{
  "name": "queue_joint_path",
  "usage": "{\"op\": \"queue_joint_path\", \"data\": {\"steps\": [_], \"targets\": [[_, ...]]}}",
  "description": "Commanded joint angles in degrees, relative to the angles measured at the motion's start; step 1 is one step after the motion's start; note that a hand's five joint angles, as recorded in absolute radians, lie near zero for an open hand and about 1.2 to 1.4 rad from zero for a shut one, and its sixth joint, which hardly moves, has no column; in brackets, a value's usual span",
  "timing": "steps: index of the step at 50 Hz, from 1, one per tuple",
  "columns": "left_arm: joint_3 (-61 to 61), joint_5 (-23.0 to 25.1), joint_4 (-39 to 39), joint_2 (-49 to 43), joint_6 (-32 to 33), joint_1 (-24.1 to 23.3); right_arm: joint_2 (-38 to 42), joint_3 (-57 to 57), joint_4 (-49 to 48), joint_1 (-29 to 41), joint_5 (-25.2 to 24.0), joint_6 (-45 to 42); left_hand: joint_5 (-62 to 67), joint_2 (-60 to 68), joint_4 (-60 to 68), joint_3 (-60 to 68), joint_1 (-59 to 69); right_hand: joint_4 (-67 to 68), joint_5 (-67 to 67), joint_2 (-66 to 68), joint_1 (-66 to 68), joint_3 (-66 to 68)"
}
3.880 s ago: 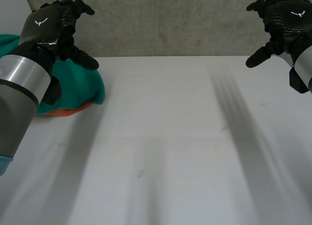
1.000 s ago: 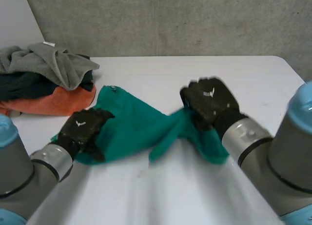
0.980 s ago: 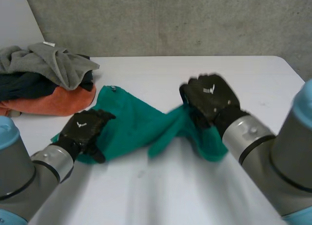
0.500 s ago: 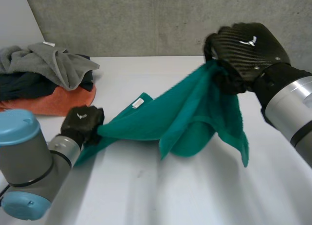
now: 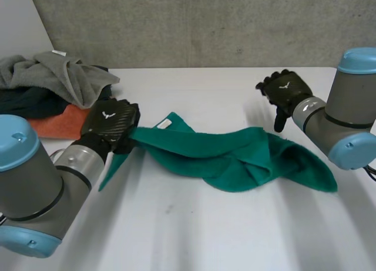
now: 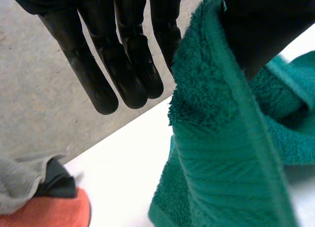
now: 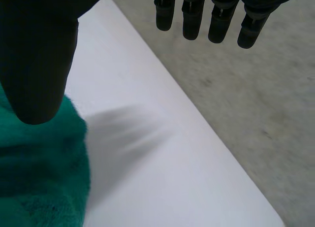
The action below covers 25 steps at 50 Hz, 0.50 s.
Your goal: Fold the laundry.
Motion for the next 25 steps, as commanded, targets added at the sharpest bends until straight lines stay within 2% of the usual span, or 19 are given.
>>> {"op": "queue_joint_path", "data": {"steps": [1, 3, 7, 13, 19, 25], "targets": [[0.56, -0.28, -0.6, 1.36, 0.01, -1.22, -9.99, 8.12, 2.51, 1.04, 9.48, 8.42, 14.82, 11.58, 11.48, 12.07, 13.59, -1.82, -2.47, -1.92, -2.81, -1.89], [0.47, -0.28, -0.52, 2.15, 0.01, -1.31, -14.81, 12.94, 4.61, 1.13, 9.83, 13.24, 14.82, 11.58, 11.48, 12.07, 13.59, -1.82, -2.47, -1.92, -2.81, -1.89], [0.21, -0.28, -0.51, 3.65, 0.01, -1.66, -19.49, 21.2, 6.38, 1.39, 8.08, 21.68, 14.82, 11.58, 11.48, 12.07, 13.59, -1.82, -2.47, -1.92, -2.81, -1.89], [-0.06, -0.2, -0.51, 4.44, -0.17, -1.75, -19.5, 27.47, 5.86, 1.57, 6.5, 27.33, 14.82, 11.58, 11.48, 12.07, 13.59, -1.82, -2.47, -1.92, -2.81, -1.89], [-0.06, -0.28, -0.51, 4.53, -0.26, -1.75, -11.78, 27.65, -0.9, 3.94, 5.97, 28.12, 14.82, 11.58, 11.48, 12.07, 13.59, -1.08, -1.73, -1.18, -2.07, -1.15], [-0.15, -0.37, -0.51, 4.44, -0.43, -1.75, -2.9, 23.09, -5.57, 4.03, 6.05, 28.65, 14.82, 11.58, 11.48, 12.07, 13.59, 10.53, 9.87, 10.43, 9.54, 10.46]]}}
